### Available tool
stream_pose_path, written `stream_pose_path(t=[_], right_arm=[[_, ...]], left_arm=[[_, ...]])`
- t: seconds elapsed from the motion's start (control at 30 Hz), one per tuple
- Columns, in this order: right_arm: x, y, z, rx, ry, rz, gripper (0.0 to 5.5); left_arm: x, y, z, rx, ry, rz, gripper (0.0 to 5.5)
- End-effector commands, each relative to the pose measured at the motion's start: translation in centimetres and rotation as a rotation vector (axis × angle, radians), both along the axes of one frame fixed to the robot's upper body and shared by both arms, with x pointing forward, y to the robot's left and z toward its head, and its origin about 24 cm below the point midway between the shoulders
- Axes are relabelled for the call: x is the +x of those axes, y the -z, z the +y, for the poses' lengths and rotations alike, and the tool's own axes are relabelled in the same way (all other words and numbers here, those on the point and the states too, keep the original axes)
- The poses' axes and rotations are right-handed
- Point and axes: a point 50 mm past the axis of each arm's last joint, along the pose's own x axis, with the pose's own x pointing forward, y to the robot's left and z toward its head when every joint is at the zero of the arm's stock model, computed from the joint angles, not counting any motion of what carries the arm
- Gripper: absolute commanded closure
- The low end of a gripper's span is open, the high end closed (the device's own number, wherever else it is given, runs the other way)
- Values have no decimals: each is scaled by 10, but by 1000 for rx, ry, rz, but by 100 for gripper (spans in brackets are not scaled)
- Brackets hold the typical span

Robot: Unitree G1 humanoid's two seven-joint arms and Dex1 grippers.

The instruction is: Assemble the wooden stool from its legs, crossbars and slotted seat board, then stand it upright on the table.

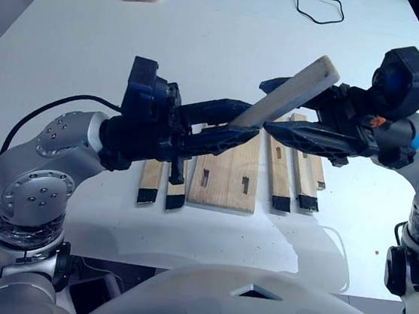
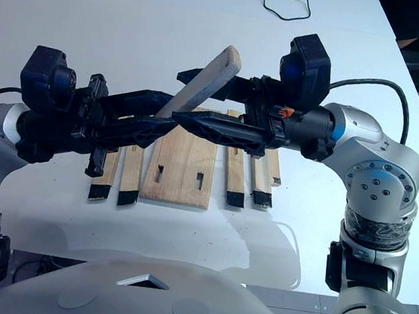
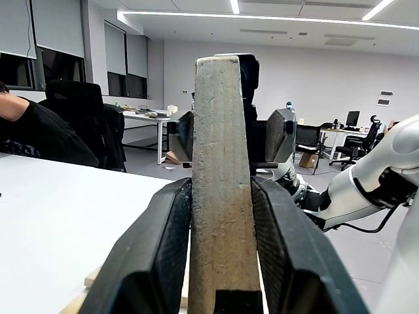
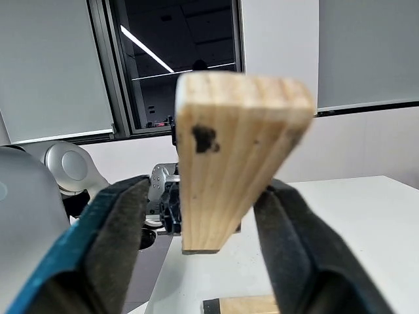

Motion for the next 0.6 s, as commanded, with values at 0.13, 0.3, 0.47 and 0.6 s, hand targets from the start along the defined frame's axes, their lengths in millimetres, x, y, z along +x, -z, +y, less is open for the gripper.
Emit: stream_pose_path(t=[0.13,0.3,0.47,0.6], right_arm=[[-3,6,1,-56,-32,-12,409],[-2,14,-1,-110,-12,-34,421],[8,19,-11,-159,71,-58,422],[32,27,-40,-303,227,-109,422]], left_arm=[[2,1,-1,16,-14,-18,419],[7,3,0,21,-41,5,382],[13,15,2,99,-99,18,317],[22,31,7,173,-209,16,278]])
